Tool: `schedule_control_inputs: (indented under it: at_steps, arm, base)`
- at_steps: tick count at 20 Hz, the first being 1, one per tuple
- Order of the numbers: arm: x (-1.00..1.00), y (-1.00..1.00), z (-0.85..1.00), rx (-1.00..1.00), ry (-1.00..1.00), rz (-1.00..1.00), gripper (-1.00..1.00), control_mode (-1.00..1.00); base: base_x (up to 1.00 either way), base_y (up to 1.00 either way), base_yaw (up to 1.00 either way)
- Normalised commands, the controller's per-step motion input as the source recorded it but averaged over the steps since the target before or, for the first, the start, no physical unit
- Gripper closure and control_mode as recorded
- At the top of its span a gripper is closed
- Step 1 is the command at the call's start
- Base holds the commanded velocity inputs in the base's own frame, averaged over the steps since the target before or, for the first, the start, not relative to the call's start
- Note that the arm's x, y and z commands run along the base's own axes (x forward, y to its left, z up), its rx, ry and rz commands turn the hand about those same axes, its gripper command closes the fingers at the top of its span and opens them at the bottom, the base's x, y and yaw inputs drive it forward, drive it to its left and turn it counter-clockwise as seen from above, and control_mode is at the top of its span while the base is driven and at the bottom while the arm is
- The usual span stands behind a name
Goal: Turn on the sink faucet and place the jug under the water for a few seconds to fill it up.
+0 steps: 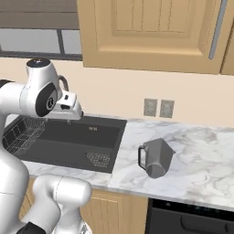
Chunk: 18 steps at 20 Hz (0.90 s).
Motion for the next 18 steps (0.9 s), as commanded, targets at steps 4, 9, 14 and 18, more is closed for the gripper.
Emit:
schedule_control_inputs:
  at_steps: [4, 9, 14, 18]
  arm:
    - [0.0, 0.0, 0.0, 0.0, 0.0, 0.0, -1.0, 1.0]
    - [0.0, 0.0, 0.0, 0.0, 0.0, 0.0, -1.0, 1.0]
    - [0.04, 0.0, 0.0, 0.0, 0.0, 0.0, -1.0, -1.0]
    - [0.07, 0.0, 0.0, 0.0, 0.0, 0.0, -1.0, -1.0]
  base:
    - [0.0, 0.29, 0.0]
    - [0.02, 0.23, 0.0]
    - [0.05, 0.02, 0.0]
    - [0.0, 0.0, 0.0]
